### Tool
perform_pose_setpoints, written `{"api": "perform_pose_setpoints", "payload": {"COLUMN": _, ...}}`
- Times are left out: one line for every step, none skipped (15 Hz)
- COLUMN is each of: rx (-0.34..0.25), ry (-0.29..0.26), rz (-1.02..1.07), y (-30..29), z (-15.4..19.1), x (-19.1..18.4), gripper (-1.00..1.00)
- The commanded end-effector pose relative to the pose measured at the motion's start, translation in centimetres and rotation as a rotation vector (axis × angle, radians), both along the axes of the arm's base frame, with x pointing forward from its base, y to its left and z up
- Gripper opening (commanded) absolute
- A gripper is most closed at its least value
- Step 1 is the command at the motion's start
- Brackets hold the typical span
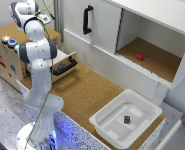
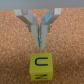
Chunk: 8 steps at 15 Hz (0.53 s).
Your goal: Push the yellow block inside the drawer
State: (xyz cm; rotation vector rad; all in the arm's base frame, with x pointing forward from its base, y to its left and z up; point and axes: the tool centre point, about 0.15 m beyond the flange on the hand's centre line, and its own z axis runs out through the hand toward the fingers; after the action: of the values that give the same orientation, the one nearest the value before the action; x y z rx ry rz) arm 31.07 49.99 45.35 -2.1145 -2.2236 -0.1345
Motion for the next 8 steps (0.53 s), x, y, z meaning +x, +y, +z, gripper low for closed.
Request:
{"api": "perform_pose_setpoints", "payload": {"rx": -0.011, "ry": 0.018, "rz": 0.027, "y": -2.4, "z": -1.6, "x": -1.0, "gripper": -1.0}}
{"api": "perform_pose_setpoints", "payload": {"rx": -0.014, "ry": 0.018, "rz": 0.027, "y": -2.7, "z": -1.7, "x": -1.0, "gripper": -1.0}}
{"api": "perform_pose_setpoints", "payload": {"rx": -0.018, "ry": 0.018, "rz": 0.024, "y": -3.1, "z": -1.8, "x": -1.0, "gripper": -1.0}}
{"api": "perform_pose_setpoints", "payload": {"rx": -0.022, "ry": 0.014, "rz": 0.02, "y": -3.4, "z": -1.8, "x": -0.8, "gripper": -1.0}}
{"api": "perform_pose_setpoints", "payload": {"rx": -0.025, "ry": 0.006, "rz": 0.018, "y": -3.7, "z": -1.6, "x": -0.7, "gripper": -1.0}}
{"api": "perform_pose_setpoints", "payload": {"rx": -0.029, "ry": 0.006, "rz": 0.02, "y": -4.0, "z": -1.5, "x": -0.6, "gripper": -1.0}}
{"api": "perform_pose_setpoints", "payload": {"rx": -0.032, "ry": 0.002, "rz": 0.018, "y": -4.4, "z": -1.4, "x": -0.5, "gripper": -1.0}}
{"api": "perform_pose_setpoints", "payload": {"rx": -0.041, "ry": 0.0, "rz": 0.017, "y": -4.9, "z": -1.4, "x": -0.4, "gripper": -1.0}}
